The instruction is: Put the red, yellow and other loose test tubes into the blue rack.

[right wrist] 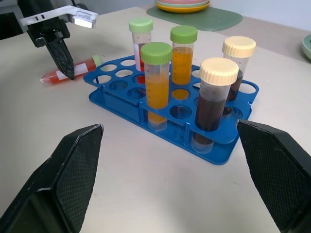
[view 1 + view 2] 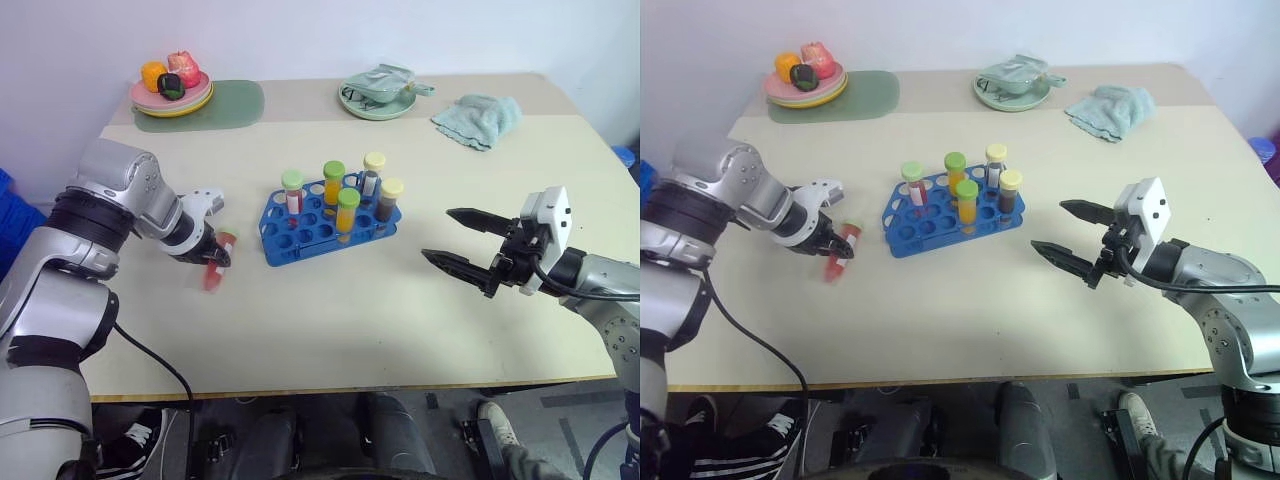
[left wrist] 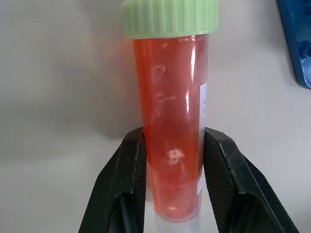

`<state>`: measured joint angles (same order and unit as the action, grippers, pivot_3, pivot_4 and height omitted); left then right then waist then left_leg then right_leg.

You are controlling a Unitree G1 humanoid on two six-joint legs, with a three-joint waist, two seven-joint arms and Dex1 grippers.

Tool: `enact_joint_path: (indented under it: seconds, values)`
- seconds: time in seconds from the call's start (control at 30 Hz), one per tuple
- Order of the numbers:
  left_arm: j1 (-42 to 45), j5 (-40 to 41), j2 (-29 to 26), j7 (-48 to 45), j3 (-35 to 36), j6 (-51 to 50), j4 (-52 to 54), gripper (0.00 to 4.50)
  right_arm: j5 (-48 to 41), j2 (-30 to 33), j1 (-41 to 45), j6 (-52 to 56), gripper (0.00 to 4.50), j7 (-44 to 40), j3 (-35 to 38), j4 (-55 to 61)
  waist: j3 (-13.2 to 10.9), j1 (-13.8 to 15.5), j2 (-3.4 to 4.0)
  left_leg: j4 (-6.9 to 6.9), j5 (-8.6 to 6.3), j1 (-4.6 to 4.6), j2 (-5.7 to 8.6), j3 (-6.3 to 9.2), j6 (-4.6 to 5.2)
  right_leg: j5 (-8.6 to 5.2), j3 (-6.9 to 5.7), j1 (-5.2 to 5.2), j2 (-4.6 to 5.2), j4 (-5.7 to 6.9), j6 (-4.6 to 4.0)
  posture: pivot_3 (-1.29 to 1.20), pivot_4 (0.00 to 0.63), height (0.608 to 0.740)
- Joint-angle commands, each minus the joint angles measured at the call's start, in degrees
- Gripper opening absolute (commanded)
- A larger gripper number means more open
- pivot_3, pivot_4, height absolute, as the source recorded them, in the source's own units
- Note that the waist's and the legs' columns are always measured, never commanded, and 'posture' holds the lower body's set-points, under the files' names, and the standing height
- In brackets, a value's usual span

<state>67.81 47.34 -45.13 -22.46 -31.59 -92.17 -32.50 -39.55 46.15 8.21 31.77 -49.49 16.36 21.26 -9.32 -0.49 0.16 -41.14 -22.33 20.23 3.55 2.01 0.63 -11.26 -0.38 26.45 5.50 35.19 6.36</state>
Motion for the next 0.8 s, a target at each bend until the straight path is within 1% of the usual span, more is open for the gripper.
enact_joint_path:
  seconds: [0.03, 0.1, 0.13, 0.27, 0.4, 0.47, 0.53, 0.6, 0.67, 0.7, 0.73, 0.77, 0.8]
  values:
    - [-0.7, 0.5, -0.5, 0.9, 1.9, -0.3, 0.2, 1.36, -0.5, 0.4, 0.9, -0.5, 4.5, 0.1, 1.4, 1.8, 0.0, 0.0, 0.0, 0.0, 0.0, 0.0, 0.0, 0.0, 0.0, 0.0, 0.0, 0.0, 0.0, 0.0, 0.0, 0.0, 0.15, 0.74]
    - [-1.2, 0.1, -0.5, 1.6, 3.4, -0.3, 0.3, 0.88, -0.7, 0.5, 1.0, -0.3, 4.5, 0.0, 1.4, 1.8, 0.0, 0.0, 0.0, 0.0, 0.0, -0.01, 0.0, 0.0, 0.0, 0.0, 0.0, 0.0, 0.0, 0.0, 0.0, 0.0, 0.15, 0.74]
    - [-1.2, 0.5, -0.6, 1.8, 3.6, -0.3, -0.1, 0.82, -0.7, 0.5, 1.0, -0.2, 4.5, 0.0, 1.3, 1.8, 0.0, 0.0, 0.0, 0.0, 0.0, -0.01, 0.0, 0.0, 0.0, 0.0, 0.0, 0.0, 0.0, 0.0, 0.0, 0.0, 0.15, 0.74]
    - [-2.4, 3.2, -2.4, 3.2, 4.4, -0.3, 2.2, 0.82, -0.8, 0.6, 0.9, 0.0, 4.5, -0.3, 1.2, 1.8, 0.0, -0.2, 0.0, 0.0, 0.0, -0.02, 0.0, 0.0, 0.0, 0.0, 0.01, 0.0, 0.01, 0.0, 0.0, 0.0, 0.15, 0.74]
    - [-3.2, 8.4, -5.4, 7.9, 9.1, -0.3, 6.7, 0.82, -0.8, 1.1, 0.3, 0.2, 4.5, -0.9, 1.7, 1.9, 0.0, -0.2, 0.0, 0.0, 0.0, 0.01, -0.03, 0.01, 0.0, 0.0, 0.01, 0.05, 0.01, 0.0, 0.0, 0.0, 0.15, 0.74]
    - [-6.6, 10.7, -7.6, 11.9, 14.7, -0.3, 14.5, 0.82, -1.2, 1.9, -0.6, 0.7, 4.5, -1.8, 2.4, 2.0, 0.0, -0.2, 0.0, 0.0, 0.0, 0.05, -0.03, 0.01, 0.0, 0.0, 0.02, 0.1, 0.03, 0.0, 0.0, 0.0, 0.15, 0.74]
    - [-11.3, 11.7, -8.5, 14.9, 21.2, -0.3, 23.6, 0.82, -1.5, 2.9, -2.1, 1.0, 4.5, -3.2, 3.2, 2.5, 0.0, -0.2, 0.0, 0.01, 0.0, 0.08, -0.04, 0.02, -0.01, 0.0, 0.04, 0.16, 0.06, 0.02, 0.0, 0.0, 0.15, 0.74]
    - [-17.2, 11.0, -5.6, 19.8, 32.0, -0.3, 31.2, 0.82, -1.9, 3.4, -3.0, 1.1, 4.5, -3.8, 4.1, 2.5, 0.0, 0.0, 0.02, 0.0, 0.0, 0.08, -0.04, 0.04, -0.01, 0.0, 0.03, 0.13, 0.07, 0.0, 0.0, 0.0, 0.15, 0.74]
    - [-24.3, 9.0, -5.6, 19.7, 36.3, 4.1, 42.6, 0.82, -1.9, 3.6, -3.1, 1.0, 4.5, -4.0, 4.6, 2.0, 0.0, 0.0, 0.01, -0.09, 0.0, 0.07, -0.03, 0.06, -0.01, 0.0, 0.02, 0.07, 0.09, -0.04, 0.01, 0.0, 0.15, 0.74]
    - [-27.3, 8.8, -4.5, 19.6, 38.7, 6.4, 46.6, 0.82, -1.8, 3.6, -3.1, 1.0, 4.5, -4.1, 4.8, 1.9, 0.0, -0.1, 0.02, -0.09, 0.0, 0.06, -0.04, 0.04, -0.01, 0.01, 0.02, 0.06, 0.08, -0.06, 0.01, 0.0, 0.15, 0.74]
    - [-31.1, 9.1, -2.0, 18.9, 42.1, 10.8, 50.6, 0.82, -1.8, 3.5, -3.2, 1.0, 4.5, -4.1, 4.8, 1.9, 0.0, 0.0, 0.02, -0.06, 0.0, -0.01, -0.04, 0.03, -0.02, 0.0, 0.03, 0.04, 0.08, -0.06, 0.01, 0.0, 0.15, 0.74]
    - [-34.6, 8.2, -0.3, 17.2, 44.1, 15.9, 54.3, 0.82, -1.8, 3.5, -3.2, 1.0, 4.5, -4.1, 4.7, 1.8, 0.0, 0.2, 0.02, -0.06, 0.0, 0.0, -0.05, 0.05, -0.03, 0.0, 0.02, 0.02, 0.08, -0.07, 0.0, 0.0, 0.15, 0.74]
    - [-38.8, 5.0, 1.2, 14.0, 44.5, 24.5, 59.0, 0.82, -1.6, 3.5, -3.3, 0.9, 4.5, -4.3, 4.7, 1.8, 0.0, 0.2, 0.02, -0.07, 0.0, -0.01, -0.04, 0.04, -0.03, 0.0, 0.02, 0.02, 0.09, -0.04, 0.0, 0.0, 0.15, 0.74]
